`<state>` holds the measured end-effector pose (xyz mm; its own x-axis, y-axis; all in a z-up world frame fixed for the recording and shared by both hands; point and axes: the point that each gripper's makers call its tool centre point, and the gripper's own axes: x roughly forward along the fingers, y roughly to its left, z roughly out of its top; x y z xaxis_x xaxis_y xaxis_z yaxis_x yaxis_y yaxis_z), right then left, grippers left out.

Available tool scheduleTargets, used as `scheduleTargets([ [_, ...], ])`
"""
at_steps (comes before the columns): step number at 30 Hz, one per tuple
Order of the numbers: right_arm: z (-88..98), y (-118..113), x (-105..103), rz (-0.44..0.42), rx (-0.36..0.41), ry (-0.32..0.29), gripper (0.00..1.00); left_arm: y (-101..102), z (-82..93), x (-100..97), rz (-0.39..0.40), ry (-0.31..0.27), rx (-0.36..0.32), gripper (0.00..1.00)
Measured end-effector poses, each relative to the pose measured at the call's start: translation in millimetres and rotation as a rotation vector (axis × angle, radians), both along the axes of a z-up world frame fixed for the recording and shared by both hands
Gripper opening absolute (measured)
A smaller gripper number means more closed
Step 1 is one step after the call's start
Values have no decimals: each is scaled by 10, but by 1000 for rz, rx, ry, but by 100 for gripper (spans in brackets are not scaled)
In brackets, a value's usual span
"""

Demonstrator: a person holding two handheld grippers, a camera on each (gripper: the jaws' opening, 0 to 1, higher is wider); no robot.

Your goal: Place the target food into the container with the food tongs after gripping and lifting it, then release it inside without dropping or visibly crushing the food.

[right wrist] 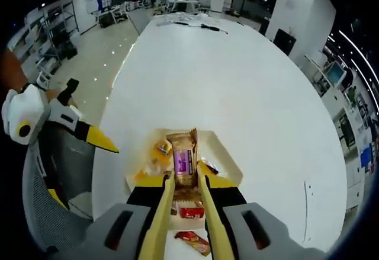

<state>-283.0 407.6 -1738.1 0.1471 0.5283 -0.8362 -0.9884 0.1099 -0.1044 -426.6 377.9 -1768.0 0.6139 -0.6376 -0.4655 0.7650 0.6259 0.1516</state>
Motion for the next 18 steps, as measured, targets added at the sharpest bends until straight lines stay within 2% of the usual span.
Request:
scheduleTargets([
  [10,-28,32,37,4,-14,-33,23,12,-43,-4,0,12,18,99],
  [13,-13,67,2,13,25,3,25,18,-55,-1,3,19,18,99],
  [16,-35,33,44,18,-2,-30,26,18,-54,0,2,17,19,99],
  [18,-24,42,41,13,10,-20,26,24,-55,1,5,18,18,99],
])
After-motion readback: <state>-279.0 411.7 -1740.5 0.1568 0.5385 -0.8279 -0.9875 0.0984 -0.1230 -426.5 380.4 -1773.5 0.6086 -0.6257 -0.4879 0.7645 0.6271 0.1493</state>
